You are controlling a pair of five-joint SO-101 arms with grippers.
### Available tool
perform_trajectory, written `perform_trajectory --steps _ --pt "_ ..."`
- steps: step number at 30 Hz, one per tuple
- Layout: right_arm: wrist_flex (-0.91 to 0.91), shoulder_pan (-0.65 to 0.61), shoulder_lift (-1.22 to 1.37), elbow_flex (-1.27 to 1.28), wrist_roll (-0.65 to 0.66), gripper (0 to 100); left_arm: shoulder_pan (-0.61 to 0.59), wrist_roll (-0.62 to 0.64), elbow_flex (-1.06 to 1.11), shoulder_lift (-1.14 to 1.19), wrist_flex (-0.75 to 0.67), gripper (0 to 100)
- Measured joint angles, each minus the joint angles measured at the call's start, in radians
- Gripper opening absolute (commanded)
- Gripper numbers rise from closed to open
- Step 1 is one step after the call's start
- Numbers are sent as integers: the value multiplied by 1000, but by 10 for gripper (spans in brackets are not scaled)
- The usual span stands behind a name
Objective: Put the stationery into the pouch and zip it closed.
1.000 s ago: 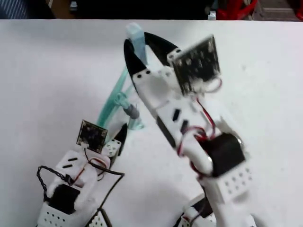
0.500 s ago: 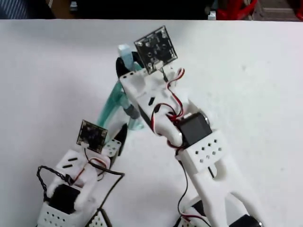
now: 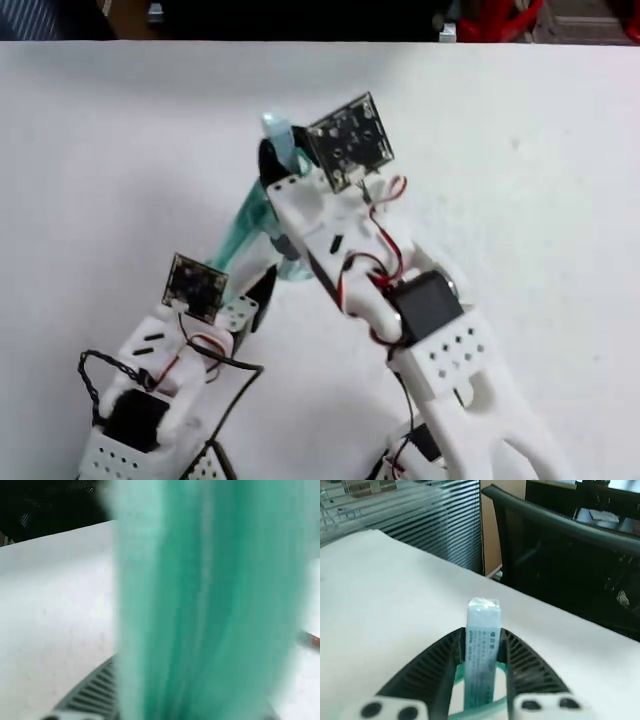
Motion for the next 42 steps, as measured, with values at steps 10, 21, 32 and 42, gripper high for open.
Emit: perform_trajectory --steps 10,21,32,42 --pt "124 11 -78 -61 2 208 2 0 0 9 0 187" --pt "3 77 -66 -75 2 156 2 0 0 9 0 187" --pt "91 180 358 -535 0 18 2 0 0 9 0 187" --pt "549 28 482 -750 0 18 2 0 0 9 0 187"
